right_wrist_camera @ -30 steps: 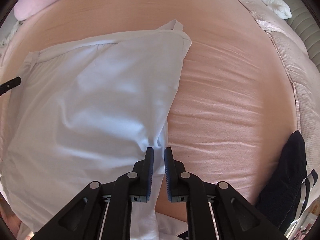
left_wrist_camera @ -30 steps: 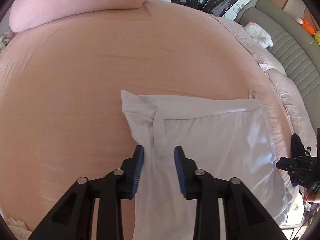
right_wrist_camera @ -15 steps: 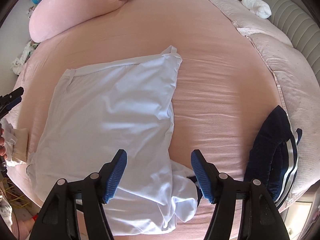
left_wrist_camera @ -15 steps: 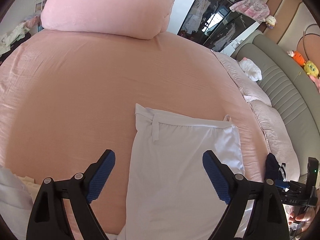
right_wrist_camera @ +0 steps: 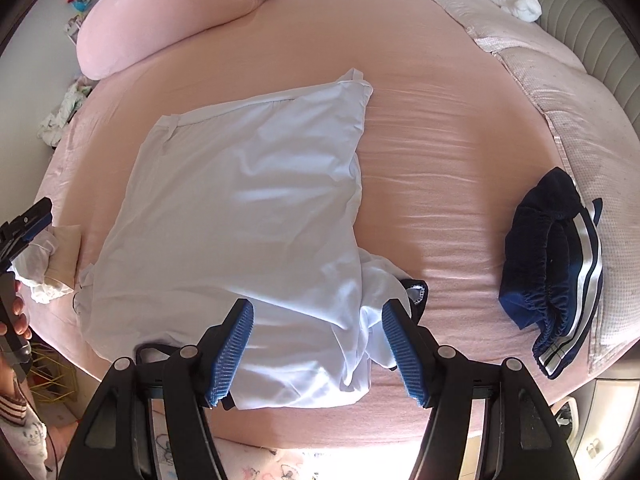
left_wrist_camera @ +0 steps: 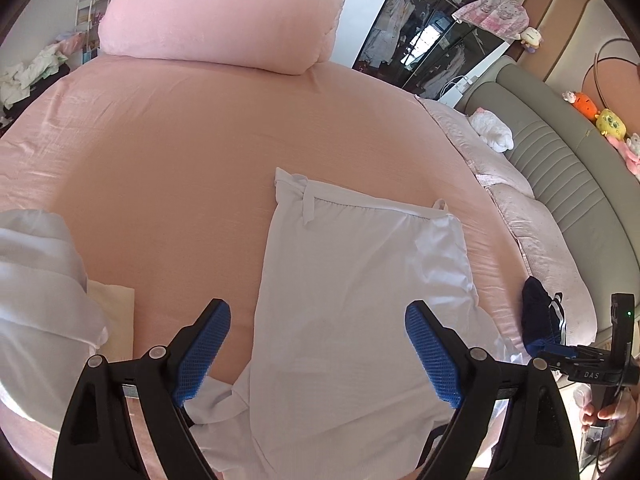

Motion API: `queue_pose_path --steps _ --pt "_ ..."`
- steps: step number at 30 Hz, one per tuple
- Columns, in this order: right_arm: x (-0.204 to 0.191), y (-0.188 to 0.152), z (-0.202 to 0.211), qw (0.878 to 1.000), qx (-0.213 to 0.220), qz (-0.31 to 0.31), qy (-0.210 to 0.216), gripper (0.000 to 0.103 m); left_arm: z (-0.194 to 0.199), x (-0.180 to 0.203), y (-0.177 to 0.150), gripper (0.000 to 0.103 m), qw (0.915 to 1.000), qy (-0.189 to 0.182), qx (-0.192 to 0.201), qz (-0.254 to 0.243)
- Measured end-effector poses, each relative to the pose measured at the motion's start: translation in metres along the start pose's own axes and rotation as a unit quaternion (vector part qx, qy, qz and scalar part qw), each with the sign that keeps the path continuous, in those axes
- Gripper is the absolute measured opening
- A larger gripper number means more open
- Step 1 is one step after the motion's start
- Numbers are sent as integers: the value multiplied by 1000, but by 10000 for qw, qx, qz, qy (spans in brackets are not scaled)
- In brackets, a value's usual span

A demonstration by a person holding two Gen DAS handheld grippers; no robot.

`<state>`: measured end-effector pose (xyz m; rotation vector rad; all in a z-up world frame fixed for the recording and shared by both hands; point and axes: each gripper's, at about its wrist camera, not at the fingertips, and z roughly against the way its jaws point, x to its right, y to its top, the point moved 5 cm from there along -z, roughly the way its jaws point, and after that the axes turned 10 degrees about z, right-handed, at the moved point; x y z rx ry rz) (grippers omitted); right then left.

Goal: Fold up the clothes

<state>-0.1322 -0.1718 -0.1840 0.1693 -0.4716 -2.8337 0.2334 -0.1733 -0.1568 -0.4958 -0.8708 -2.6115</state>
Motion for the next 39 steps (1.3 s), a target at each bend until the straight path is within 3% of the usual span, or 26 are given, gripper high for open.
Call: queue_pose_path --steps 6,14,26,33,39 --pt "22 -32 0 9977 84 -624 256 66 21 -6 -27 90 9998 48 182 -98" --pt "30 -73 1 9910 193 -1197 569 69 35 -13 -66 90 9999 84 107 73" --pt "-9 -118 -14 9955 -12 -793 514 69 42 6 -116 90 9997 195 -8 -165" --pt "-15 -130 -16 9913 251 -950 878 69 32 13 -141 90 9993 44 -343 -169" --pt "-4 -146 -20 9709 468 -1670 1652 69 44 5 -150 90 9997 48 -224 -102"
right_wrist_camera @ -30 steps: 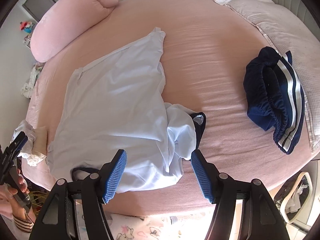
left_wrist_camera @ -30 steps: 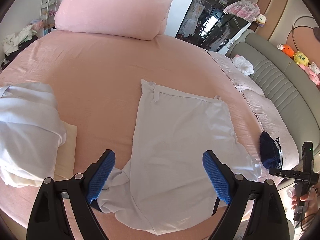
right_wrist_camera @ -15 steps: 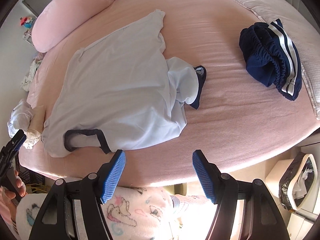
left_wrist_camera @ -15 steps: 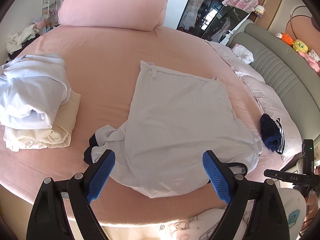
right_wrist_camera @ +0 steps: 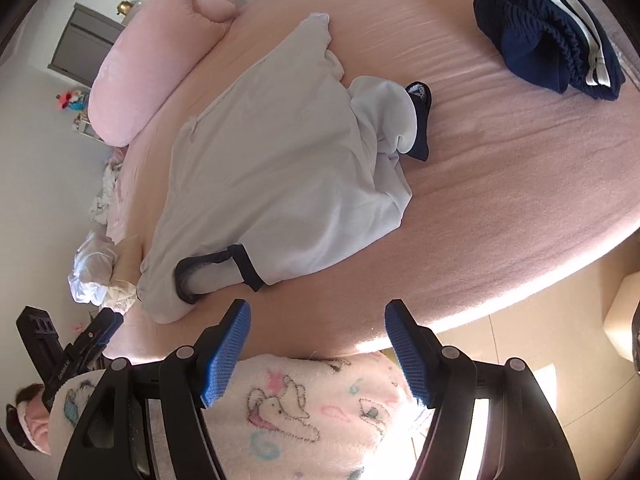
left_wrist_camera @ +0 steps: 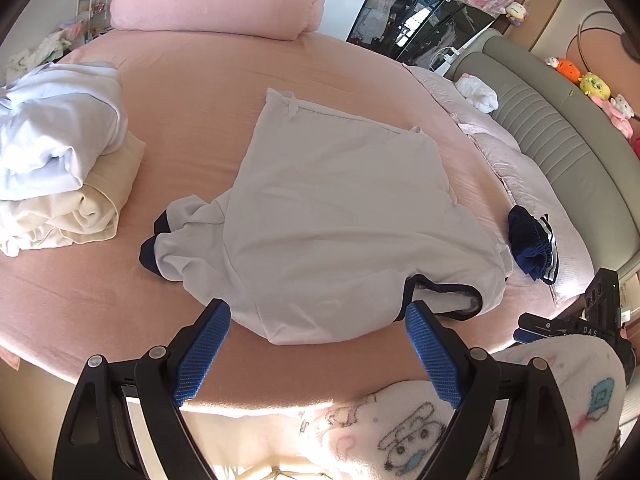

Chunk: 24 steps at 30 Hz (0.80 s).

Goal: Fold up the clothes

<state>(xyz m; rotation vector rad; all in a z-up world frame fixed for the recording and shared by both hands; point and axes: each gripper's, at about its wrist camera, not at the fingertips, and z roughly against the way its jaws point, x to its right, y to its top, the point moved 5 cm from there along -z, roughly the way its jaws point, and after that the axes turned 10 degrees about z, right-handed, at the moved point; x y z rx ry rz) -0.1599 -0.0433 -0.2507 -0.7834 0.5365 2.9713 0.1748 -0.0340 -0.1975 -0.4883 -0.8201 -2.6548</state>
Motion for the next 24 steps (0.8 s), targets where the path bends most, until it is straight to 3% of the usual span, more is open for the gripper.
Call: queue_pose_path --steps 3,8,11,14,19,24 --pt "7 -1 8 9996 234 -47 143 69 7 -4 0 90 9999 89 57 -122" --pt "20 7 23 9986 447 -90 277 69 17 -8 8 90 9996 -259 -29 -116" --pt "26 16 29 9979 463 -203 406 69 18 -1 20 90 9976 -659 -165 -103" --pt "34 30 24 9942 411 -452 882 75 1 1 26 90 9980 -433 -391 -239" --pt "45 37 -1 9967 278 -522 557 76 -22 -15 22 90 9970 -318 -703 80" --pt "55 34 -25 9923 147 -849 885 77 -34 -31 14 90 9933 -267 -1068 358"
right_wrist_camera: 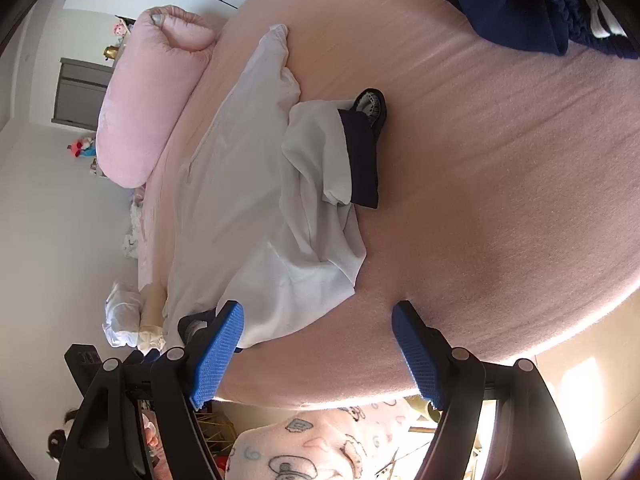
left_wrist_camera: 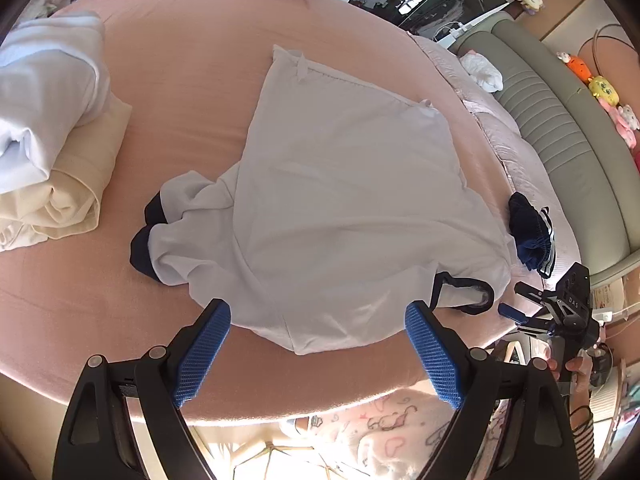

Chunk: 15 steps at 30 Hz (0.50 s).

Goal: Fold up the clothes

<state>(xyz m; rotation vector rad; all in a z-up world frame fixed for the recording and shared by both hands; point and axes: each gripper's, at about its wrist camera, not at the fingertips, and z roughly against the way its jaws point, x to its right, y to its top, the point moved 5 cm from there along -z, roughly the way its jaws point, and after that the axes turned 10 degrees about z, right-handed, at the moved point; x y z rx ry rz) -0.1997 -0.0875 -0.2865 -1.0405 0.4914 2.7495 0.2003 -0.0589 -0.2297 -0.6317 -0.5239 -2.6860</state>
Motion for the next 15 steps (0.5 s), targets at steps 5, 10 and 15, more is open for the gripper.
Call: queue_pose_path --steps 5,10,15 --pt "10 4 -6 9967 181 -578 547 83 6 -9 -7 90 9984 -430 -110 351" --pt "8 5 -11 9909 313 -853 993 83 11 -13 -17 90 9942 -848 -132 648" --pt "9 -2 -19 9787 713 -1160 1538 83 7 -34 -23 90 9678 -1822 137 1731"
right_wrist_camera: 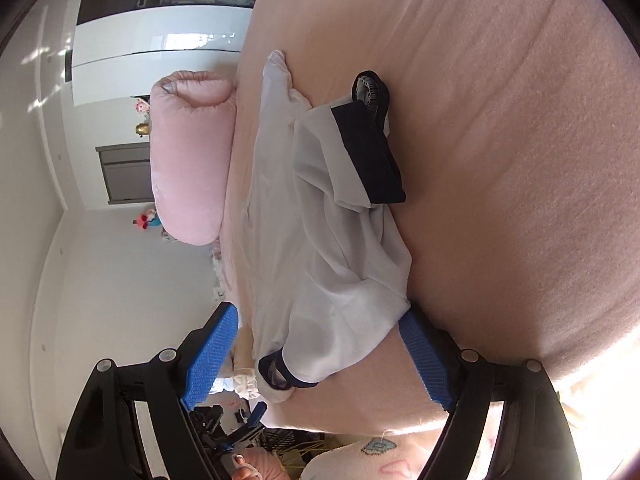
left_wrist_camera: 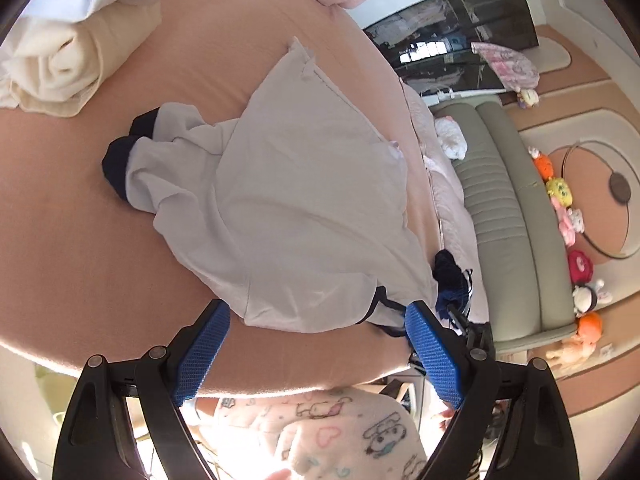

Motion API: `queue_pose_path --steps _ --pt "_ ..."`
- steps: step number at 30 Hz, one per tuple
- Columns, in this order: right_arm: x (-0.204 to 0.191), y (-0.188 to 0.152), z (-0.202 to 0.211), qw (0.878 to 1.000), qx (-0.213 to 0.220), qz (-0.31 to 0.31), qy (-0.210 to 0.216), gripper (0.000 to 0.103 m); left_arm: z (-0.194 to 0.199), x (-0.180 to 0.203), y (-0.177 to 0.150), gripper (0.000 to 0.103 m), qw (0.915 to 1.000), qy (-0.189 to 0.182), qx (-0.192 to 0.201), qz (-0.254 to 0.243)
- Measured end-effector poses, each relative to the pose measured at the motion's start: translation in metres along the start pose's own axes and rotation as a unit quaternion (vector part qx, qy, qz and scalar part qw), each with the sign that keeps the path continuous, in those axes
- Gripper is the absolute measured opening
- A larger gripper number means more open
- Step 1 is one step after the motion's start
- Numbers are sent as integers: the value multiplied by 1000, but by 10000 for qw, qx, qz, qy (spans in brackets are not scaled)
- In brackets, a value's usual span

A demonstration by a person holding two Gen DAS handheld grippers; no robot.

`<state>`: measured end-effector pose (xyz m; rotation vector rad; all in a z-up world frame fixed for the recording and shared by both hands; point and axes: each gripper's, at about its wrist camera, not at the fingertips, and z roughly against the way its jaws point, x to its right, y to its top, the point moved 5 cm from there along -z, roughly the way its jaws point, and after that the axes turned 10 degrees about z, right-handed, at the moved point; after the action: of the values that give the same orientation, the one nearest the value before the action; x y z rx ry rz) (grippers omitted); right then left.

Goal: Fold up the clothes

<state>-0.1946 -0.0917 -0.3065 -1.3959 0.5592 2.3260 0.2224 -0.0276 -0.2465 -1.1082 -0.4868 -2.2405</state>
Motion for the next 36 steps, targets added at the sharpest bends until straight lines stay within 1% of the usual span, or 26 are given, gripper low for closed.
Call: queue_pose_path --steps 2,4,6,7,9,11,14,16,17,18,19,20,21,22,23,24,25,29,31,34,35,36 --pt "-3 -2 1 9998 151 102 -56 83 -3 -10 0 90 9986 -348 21 401" --pt "-6 -3 -2 9995 202 189 -169 83 -10 -20 -2 90 9962 -549 -97 668" --pt "-9 -3 -5 9989 245 282 -269 83 -19 -25 -5 90 9961 -504 -195 694" --pt "-9 -1 -6 9988 270 326 -230 83 -24 -27 -6 90 9963 -469 -235 680" --pt "-8 1 -11 9986 322 397 -153 83 -28 -23 -8 90 9983 -343 -193 436" --pt "-9 2 -15 9981 365 467 -184 83 -30 -17 -9 90 9994 -239 -133 208" --pt "-12 1 -16 9966 398 685 -238 83 -32 -12 -12 90 9999 -157 -25 -8" --pt "-11 -1 -15 9953 440 808 -301 81 -35 -10 -14 90 9997 -111 34 -197" --pt "-10 -3 -14 9946 453 858 -371 77 -36 -9 -16 90 9995 -91 59 -306" --pt "-8 -4 -14 9938 466 908 -442 68 -38 -8 -17 90 9991 -71 84 -415" --pt "-7 -5 -13 9929 479 957 -513 61 -39 -7 -18 91 9986 -51 110 -524" --pt "-1 -6 -11 9922 508 940 -646 42 -41 -5 -20 93 9980 -39 132 -621" --pt "5 -6 -9 9937 544 831 -528 23 -43 -4 -20 100 9976 -72 144 -667" --pt "11 -6 -7 9949 579 718 -400 16 -44 -3 -20 103 9974 -160 169 -678" --pt "18 -6 -4 9959 615 605 -273 4 -44 -3 -20 103 9972 -259 231 -665" --pt "24 -5 -2 9966 650 492 -145 0 -45 -4 -20 103 9972 -275 294 -635" --pt "30 -5 0 9969 685 379 -17 0 -45 -5 -19 103 9971 -283 349 -617" --pt "26 -4 -4 9966 611 467 -308 0 -49 -4 -20 103 9964 -175 411 -715" --pt "25 -3 -6 9966 571 448 -383 0 -52 -2 -19 103 9967 -180 399 -684" --pt "24 -2 -6 9984 412 154 -368 1 -52 -2 -14 103 9978 -235 398 -469" --pt "23 -2 -7 9987 346 89 -374 4 -51 -2 -12 103 9982 -241 395 -382" --pt "18 -2 -7 9981 301 228 -489 10 -52 -1 -11 99 9985 -197 371 -362"
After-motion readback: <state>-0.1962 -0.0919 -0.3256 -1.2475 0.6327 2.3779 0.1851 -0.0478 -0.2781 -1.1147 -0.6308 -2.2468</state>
